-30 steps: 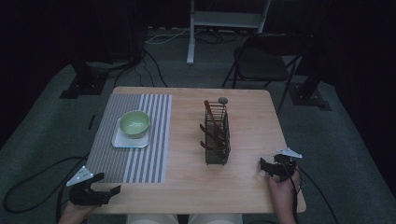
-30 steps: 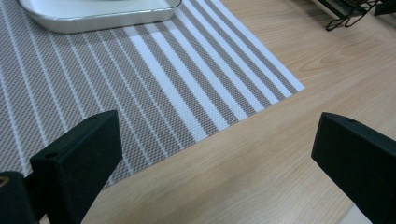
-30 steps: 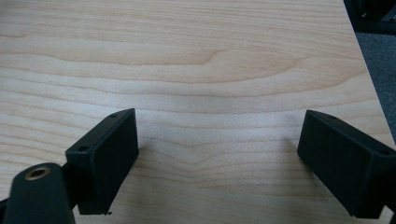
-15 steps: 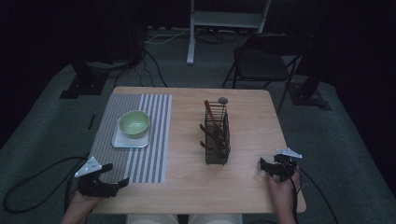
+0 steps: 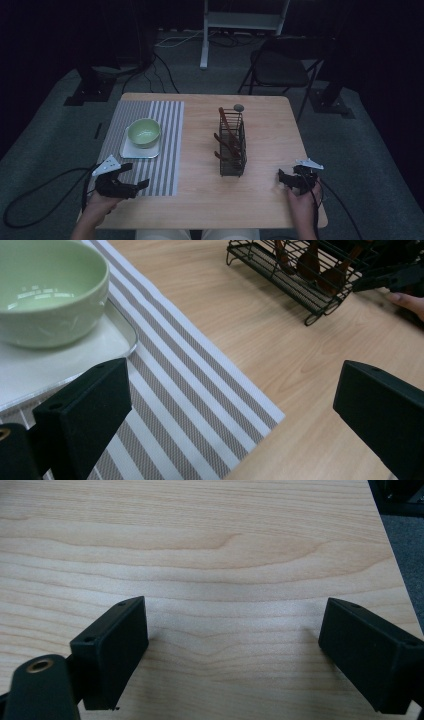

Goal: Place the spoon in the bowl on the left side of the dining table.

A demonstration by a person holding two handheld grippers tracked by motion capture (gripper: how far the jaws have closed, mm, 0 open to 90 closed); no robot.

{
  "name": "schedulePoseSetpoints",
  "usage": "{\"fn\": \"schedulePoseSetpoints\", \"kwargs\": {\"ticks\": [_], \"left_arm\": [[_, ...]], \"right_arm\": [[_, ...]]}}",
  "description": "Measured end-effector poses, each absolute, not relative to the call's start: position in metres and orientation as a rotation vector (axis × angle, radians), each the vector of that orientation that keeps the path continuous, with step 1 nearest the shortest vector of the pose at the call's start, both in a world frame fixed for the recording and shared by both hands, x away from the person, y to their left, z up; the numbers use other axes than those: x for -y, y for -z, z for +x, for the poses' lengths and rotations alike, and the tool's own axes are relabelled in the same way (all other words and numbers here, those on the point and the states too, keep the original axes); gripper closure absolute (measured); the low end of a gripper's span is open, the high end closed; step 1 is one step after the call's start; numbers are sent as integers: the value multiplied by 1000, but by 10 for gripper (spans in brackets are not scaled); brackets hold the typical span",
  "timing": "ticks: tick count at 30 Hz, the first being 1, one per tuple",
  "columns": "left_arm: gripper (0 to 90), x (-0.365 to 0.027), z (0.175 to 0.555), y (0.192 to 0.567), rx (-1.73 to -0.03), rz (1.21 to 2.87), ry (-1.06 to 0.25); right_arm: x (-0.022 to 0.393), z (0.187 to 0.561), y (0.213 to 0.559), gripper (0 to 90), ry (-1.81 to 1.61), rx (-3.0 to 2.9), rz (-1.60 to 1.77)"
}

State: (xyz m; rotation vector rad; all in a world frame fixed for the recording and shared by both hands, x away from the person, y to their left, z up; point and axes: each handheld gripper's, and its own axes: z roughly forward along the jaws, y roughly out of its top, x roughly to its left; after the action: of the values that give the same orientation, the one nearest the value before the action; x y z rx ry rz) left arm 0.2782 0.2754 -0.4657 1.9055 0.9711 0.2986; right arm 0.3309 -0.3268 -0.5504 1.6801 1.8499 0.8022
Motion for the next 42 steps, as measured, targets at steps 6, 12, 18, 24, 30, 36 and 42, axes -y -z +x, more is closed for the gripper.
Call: {"fn": "schedulePoseSetpoints", "kwargs": {"ticks": [6,12,18,24,30,36,42], "left_arm": [[47,-266,286,460,-939,1912,-288],[47,-255,294,454,-918,1923,-293],[47,-244,305,447,-907,1943,-313],[47,-234,317,440,-895,1946,-311],[47,-224,328,438,-897,1934,-313],[47,-215,336,434,-878,1942,-320],[48,-203,352,427,-875,1941,-331]], "right_arm": [[327,331,550,117,-803,-1850,1680],[327,331,550,117,-801,-1851,1679],[327,331,550,117,-802,-1851,1679],[327,331,550,117,-802,-1851,1677],[327,331,551,117,-807,-1863,1666],[327,331,551,117,-807,-1863,1666],[327,331,551,117,-808,-1865,1663]]}}
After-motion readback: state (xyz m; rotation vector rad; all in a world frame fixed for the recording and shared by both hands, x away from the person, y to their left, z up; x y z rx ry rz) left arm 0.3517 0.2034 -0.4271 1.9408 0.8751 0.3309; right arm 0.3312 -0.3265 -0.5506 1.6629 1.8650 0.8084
